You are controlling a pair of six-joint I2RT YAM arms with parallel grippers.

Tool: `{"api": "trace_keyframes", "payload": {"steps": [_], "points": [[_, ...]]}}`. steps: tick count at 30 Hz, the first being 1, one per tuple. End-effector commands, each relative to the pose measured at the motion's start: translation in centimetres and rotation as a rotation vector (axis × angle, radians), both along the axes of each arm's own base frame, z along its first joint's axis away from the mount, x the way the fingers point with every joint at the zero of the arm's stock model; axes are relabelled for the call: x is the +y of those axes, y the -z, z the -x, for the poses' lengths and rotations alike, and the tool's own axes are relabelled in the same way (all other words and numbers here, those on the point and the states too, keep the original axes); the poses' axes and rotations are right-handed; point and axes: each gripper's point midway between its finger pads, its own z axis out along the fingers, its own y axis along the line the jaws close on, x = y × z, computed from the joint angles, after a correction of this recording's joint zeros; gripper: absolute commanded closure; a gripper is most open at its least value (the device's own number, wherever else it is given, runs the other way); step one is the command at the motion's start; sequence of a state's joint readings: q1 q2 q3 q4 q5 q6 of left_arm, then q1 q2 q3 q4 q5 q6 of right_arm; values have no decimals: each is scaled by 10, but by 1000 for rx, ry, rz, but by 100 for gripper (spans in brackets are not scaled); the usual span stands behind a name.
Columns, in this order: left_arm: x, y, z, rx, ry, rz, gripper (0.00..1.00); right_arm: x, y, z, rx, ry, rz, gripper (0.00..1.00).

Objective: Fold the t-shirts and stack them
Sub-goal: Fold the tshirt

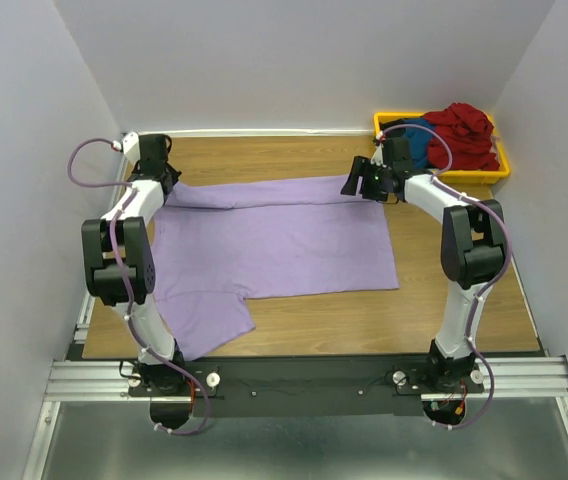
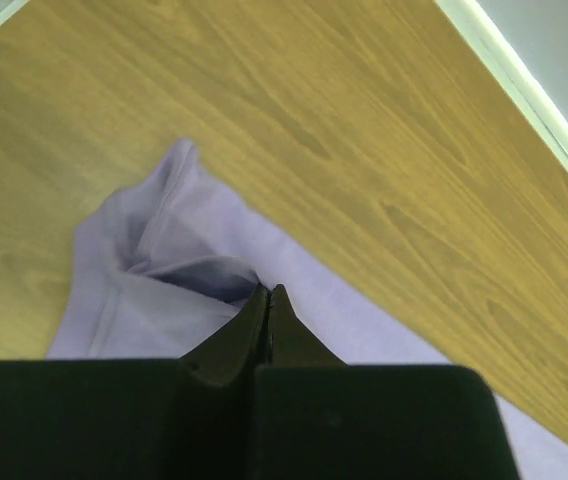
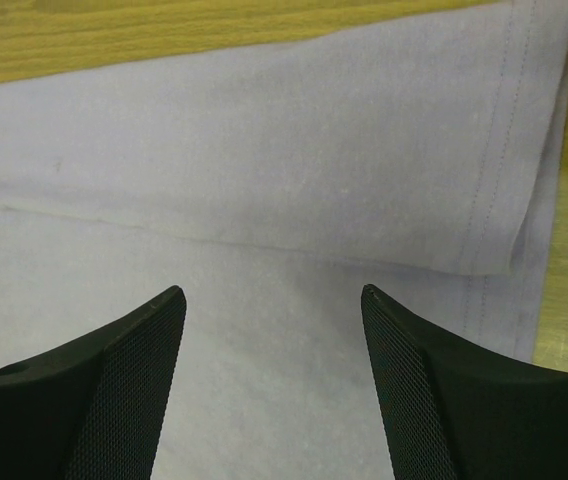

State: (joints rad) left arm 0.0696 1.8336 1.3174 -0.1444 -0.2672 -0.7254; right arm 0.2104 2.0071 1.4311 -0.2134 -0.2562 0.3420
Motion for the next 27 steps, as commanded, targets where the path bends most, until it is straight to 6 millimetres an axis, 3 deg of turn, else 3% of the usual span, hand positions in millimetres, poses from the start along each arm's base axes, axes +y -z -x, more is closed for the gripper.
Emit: {"api": "trace_keyframes", "payload": {"steps": [1, 3, 4, 5, 10, 15, 22, 25, 27], "points": [[-9, -2, -24, -8, 54, 12, 100, 0, -3, -5, -4, 8, 18, 22], [-10, 8, -31, 13, 62, 16, 100, -1, -6, -4, -8, 10, 24, 20], [-8, -1, -41, -9, 61, 11, 100, -2, -5, -3, -5, 13, 27, 19], [-8, 7, -45, 8, 63, 12, 100, -3, -6, -2, -5, 12, 30, 19], [-11, -2, -74, -35, 84, 25, 100, -5, -6, 2, 3, 12, 44, 19], [-18, 16, -90, -24, 121, 55, 100, -6, -4, 6, 16, 7, 50, 19], [-32, 24, -104, -46, 203, 85, 75, -6, -3, 10, 26, -3, 51, 18], [-36, 19, -106, -64, 234, 92, 64, -5, -2, 11, 30, -8, 48, 18], [-39, 3, -104, -103, 244, 98, 56, -5, -3, 10, 26, -10, 54, 19]]}}
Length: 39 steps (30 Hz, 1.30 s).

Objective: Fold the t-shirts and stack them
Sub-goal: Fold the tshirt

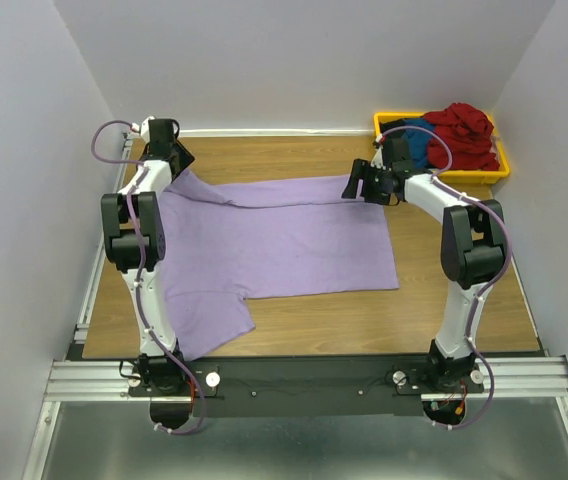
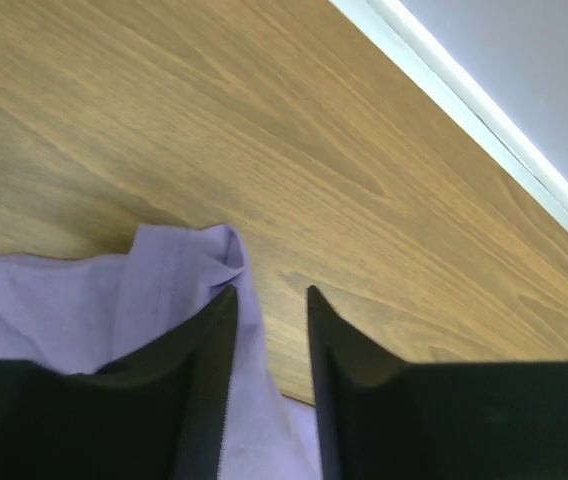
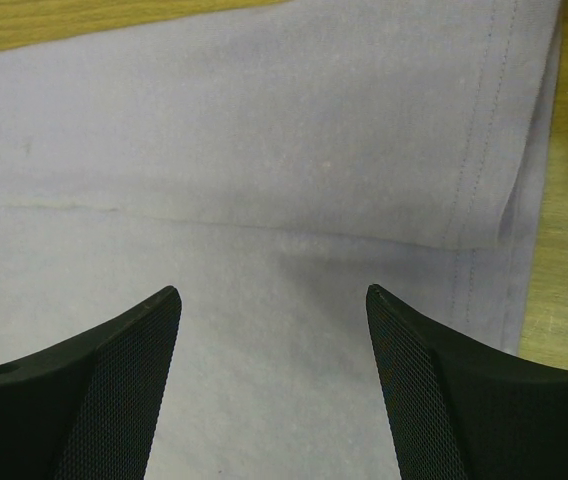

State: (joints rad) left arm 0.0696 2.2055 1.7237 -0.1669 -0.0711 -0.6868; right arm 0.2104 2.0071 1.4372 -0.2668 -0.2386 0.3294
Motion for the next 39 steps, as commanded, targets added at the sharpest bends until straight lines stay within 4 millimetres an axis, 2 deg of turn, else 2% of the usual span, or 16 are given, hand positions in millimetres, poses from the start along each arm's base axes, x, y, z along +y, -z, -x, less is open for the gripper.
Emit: {"api": "trace_keyframes", "payload": {"steps": [1, 2, 3, 5, 7, 10, 13, 16, 22, 29, 39], "points": [[-13, -38, -8, -116, 64, 22, 47, -1, -10, 3, -15, -13, 26, 19], [-14, -35, 1, -113, 57, 32, 41, -2, -9, 4, -11, -11, 32, 19], [-13, -66, 1, -187, 49, 27, 32, -3, -8, 5, -11, -10, 35, 18], [-11, -88, 13, -242, 37, 23, 31, -4, -8, 7, -9, -8, 38, 18], [-9, -92, 22, -248, 34, 25, 31, -4, -7, 9, -4, -10, 33, 19], [-9, -81, 41, -222, 44, 13, 32, -3, -5, 13, 7, -10, 26, 19], [-12, -56, 59, -189, 71, 25, 35, -4, -2, 17, 19, -7, 25, 19], [-14, -30, 75, -157, 83, 40, 43, -4, -1, 19, 20, -9, 25, 19], [-3, -9, 74, -141, 67, 44, 43, -3, 0, 21, 30, -6, 18, 19], [6, 11, 62, -126, 75, 59, 41, -3, 3, 21, 36, -3, 22, 19], [12, 28, 63, -99, 55, 76, 39, -6, 3, 22, 36, 8, 30, 19]]}}
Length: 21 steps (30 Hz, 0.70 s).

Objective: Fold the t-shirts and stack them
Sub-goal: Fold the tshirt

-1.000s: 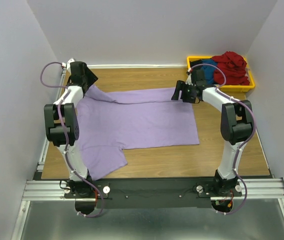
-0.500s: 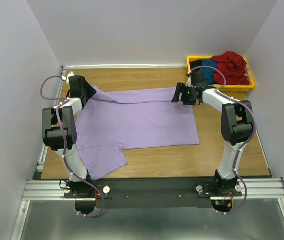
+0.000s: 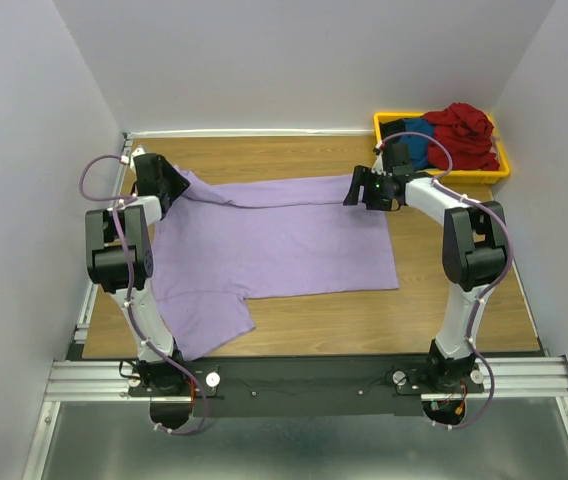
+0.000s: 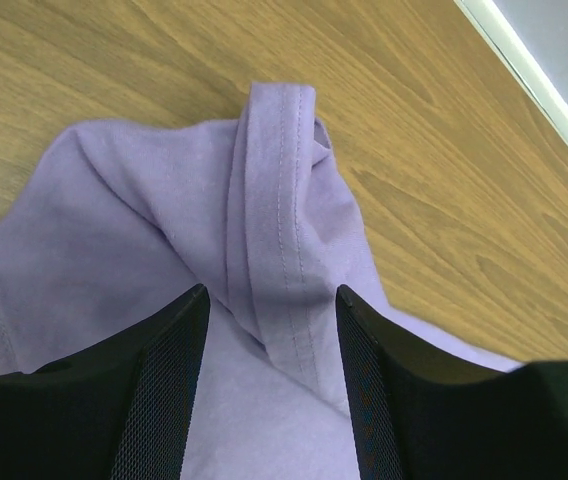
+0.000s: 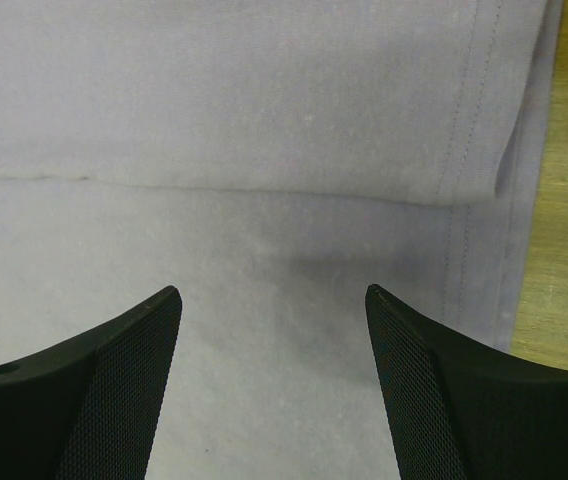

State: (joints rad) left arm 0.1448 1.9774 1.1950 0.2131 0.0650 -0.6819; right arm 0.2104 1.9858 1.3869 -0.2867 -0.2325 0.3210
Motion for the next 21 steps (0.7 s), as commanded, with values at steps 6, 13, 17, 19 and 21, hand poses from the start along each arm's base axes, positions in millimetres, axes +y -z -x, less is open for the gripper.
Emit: {"api": "trace_keyframes", "payload": {"steps": [6, 13, 17, 19, 21], "points": [[-5, 12, -9, -4, 40, 36, 40, 0, -7, 4, -6, 10, 5, 19], [-10, 12, -8, -1, 63, 54, 47, 0, -6, 5, -1, 10, 5, 19], [-14, 3, -8, -18, 74, 67, 52, 0, -6, 7, 0, 12, 3, 19], [-15, -2, -6, -23, 74, 73, 53, -1, -6, 7, -1, 14, 6, 19], [-15, -8, -4, -29, 72, 77, 53, -1, -6, 8, 2, 14, 5, 19]]}}
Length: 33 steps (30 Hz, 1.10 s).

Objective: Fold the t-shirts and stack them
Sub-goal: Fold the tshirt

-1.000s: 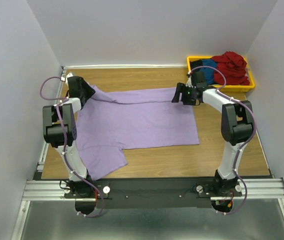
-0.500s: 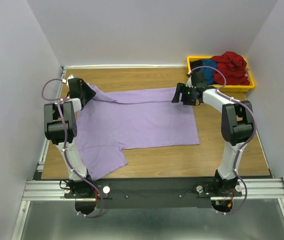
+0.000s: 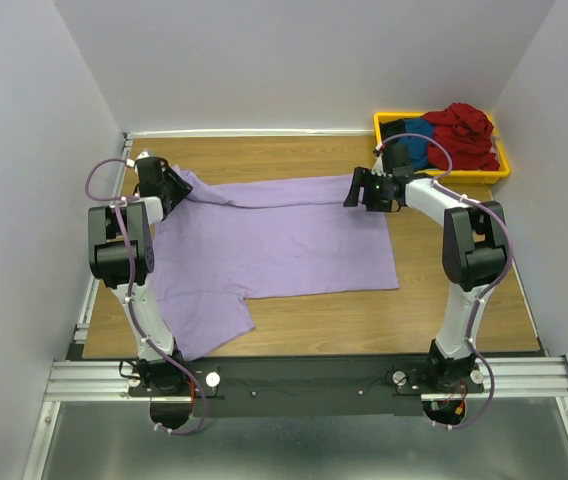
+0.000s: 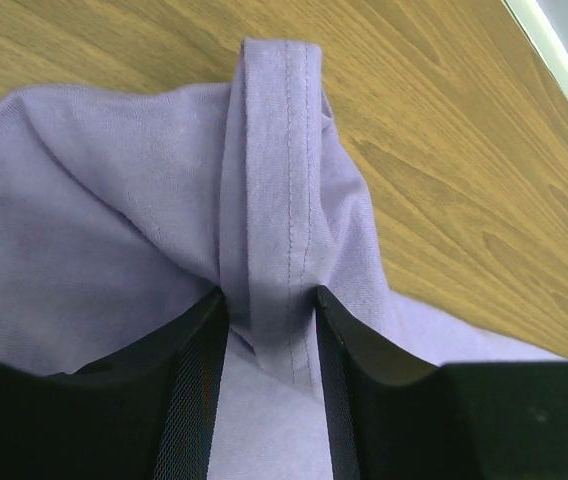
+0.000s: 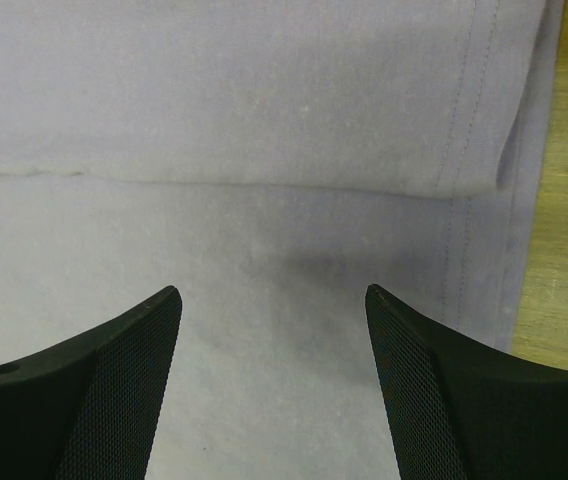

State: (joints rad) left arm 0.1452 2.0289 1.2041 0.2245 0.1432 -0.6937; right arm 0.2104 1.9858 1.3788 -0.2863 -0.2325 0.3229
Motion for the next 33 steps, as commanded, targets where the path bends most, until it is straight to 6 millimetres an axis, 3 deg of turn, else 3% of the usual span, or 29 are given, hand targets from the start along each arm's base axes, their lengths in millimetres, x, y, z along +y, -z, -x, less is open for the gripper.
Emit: {"api": "trace_keyframes", "payload": {"steps": [1, 12, 18, 23, 27, 33], "points": [[-3, -28, -2, -55, 17, 26, 53, -1, -9, 7, -8, 12, 7, 19], [-8, -47, 7, -82, 33, 42, 54, -1, -8, 7, -4, 12, 6, 19], [-12, -37, 7, -64, 44, 44, 55, 0, -6, 9, 3, 10, 4, 20], [-18, -29, 5, -49, 62, 55, 68, 0, -6, 9, 3, 10, 4, 20], [-20, -35, 5, -57, 66, 49, 80, -1, -8, 9, -2, 13, 5, 20], [-19, -36, 11, -46, 62, 34, 90, 0, -8, 11, -2, 10, 3, 20]]}}
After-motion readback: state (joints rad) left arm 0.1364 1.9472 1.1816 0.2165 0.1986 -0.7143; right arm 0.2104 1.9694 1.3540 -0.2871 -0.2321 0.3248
